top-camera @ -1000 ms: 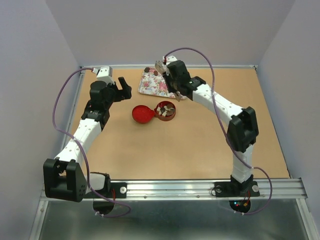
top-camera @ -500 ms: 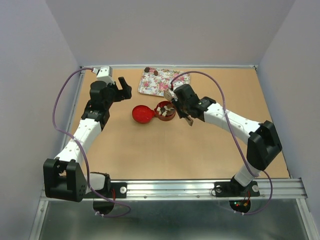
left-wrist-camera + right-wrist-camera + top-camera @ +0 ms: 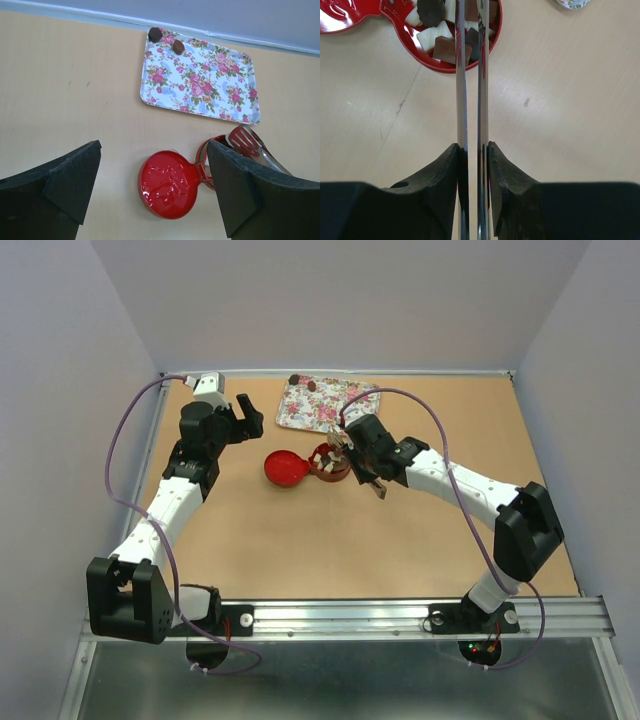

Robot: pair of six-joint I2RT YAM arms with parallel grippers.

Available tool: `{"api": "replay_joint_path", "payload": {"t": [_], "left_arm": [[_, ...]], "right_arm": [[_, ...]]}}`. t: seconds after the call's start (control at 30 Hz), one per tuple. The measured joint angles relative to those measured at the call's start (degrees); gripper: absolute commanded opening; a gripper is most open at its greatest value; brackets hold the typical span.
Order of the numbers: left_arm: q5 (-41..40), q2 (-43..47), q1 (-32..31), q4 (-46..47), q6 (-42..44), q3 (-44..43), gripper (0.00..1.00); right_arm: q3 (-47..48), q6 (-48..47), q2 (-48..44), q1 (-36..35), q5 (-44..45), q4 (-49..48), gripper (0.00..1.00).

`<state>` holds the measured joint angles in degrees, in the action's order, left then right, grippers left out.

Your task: Pack the chocolate

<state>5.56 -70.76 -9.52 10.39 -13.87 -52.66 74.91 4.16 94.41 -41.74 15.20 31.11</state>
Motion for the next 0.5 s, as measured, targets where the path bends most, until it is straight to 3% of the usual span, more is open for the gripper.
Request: {"api": "replay_joint_path", "payload": {"t": [0.5], "left_arm": [[-0.02,0.0,0.0,-0.02,0.0,0.0,0.99]], "right_arm": [[0.0,-0.07,1.42,-0.72,-0.87,0.39,0.29]]}}
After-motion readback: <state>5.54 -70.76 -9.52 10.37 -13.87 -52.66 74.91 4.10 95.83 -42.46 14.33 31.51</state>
